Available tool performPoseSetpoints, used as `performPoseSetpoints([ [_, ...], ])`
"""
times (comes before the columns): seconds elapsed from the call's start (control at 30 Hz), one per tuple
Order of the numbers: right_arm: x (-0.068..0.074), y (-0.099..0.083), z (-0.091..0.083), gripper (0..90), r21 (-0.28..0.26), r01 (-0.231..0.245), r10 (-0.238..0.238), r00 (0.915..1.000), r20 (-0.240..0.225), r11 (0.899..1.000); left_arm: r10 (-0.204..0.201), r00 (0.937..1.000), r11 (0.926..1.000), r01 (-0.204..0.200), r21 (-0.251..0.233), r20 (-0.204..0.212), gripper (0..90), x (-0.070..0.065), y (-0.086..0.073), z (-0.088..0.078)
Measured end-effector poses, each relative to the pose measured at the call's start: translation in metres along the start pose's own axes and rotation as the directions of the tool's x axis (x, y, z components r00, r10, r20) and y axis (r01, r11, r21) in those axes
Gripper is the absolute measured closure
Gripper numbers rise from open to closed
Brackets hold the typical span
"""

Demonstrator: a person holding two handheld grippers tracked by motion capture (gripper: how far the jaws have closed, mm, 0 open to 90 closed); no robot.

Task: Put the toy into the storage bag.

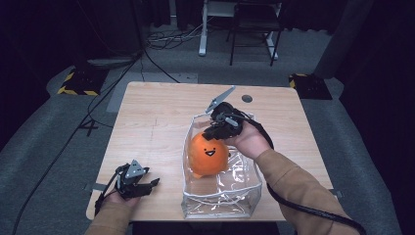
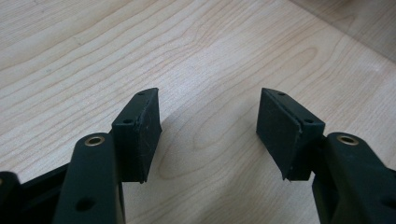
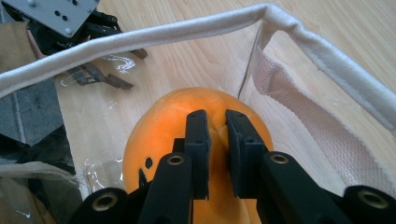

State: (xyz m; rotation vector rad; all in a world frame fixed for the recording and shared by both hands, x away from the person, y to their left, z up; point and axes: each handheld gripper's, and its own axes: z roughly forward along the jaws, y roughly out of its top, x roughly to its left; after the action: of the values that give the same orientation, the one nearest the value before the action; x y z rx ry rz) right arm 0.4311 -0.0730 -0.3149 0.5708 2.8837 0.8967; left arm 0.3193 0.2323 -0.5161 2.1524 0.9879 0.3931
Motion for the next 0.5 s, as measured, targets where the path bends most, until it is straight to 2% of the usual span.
performPoseSetpoints([
  [0.27,0.002,0.001,0.011,79.1,0.041,0.001,-0.001,0.9999,-0.012,0.999,0.0,1.0,1.0,0.0,0.0,0.0,40.3,0.0,0.0,0.0],
  [0.5,0.006,0.002,0.02,78.7,0.081,0.02,-0.02,0.9998,0.001,0.997,0.0,1.0,1.0,0.0,-0.001,-0.001,40.3,0.0,0.0,0.0],
])
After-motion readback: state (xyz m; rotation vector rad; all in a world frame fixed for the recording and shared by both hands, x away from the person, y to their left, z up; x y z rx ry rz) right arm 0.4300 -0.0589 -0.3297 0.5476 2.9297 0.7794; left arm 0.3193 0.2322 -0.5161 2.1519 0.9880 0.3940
